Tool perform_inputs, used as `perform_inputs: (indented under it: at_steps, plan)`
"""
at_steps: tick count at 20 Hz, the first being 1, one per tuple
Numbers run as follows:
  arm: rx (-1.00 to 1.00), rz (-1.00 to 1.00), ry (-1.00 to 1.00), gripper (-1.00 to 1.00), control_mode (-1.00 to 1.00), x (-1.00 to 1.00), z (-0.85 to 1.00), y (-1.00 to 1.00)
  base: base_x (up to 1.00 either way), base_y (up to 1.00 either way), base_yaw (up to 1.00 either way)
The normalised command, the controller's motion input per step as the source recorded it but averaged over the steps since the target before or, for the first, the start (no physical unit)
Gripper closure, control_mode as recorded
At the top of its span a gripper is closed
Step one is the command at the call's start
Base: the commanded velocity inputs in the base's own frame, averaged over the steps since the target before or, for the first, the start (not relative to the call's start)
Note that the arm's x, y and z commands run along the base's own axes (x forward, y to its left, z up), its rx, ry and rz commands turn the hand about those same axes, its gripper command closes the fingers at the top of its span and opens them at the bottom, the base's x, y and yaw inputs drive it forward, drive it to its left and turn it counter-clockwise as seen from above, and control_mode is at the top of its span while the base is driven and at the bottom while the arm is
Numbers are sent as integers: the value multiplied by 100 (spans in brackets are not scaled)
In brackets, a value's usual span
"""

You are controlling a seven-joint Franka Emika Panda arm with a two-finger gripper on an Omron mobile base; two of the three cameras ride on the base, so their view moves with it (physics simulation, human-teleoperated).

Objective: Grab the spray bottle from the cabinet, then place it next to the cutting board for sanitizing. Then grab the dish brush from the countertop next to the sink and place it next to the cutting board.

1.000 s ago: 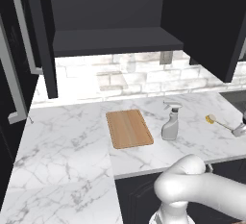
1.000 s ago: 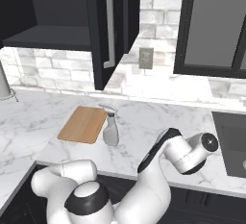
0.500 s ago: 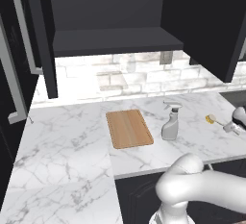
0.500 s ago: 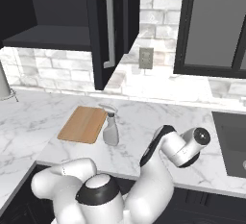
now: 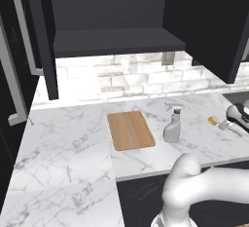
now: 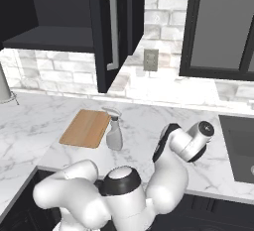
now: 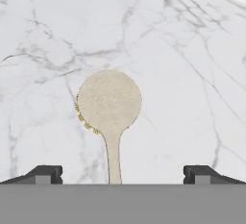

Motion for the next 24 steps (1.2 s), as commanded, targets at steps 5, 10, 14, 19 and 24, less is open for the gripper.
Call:
perform_inputs:
  at_steps: [5,10,14,19,24]
  plan:
    - [0,5,10,-100,-100,27,-39,-21,0,0,0]
    - [0,1,7,-100,-100,4,-43,-16,0,0,0]
    - [0,0,4,-100,-100,0,-42,-15,0,0,0]
    - [0,0,0,100,-100,-12,-46,-5,0,0,0]
    - [0,0,-1,100,-100,-25,-42,0,0,0,0]
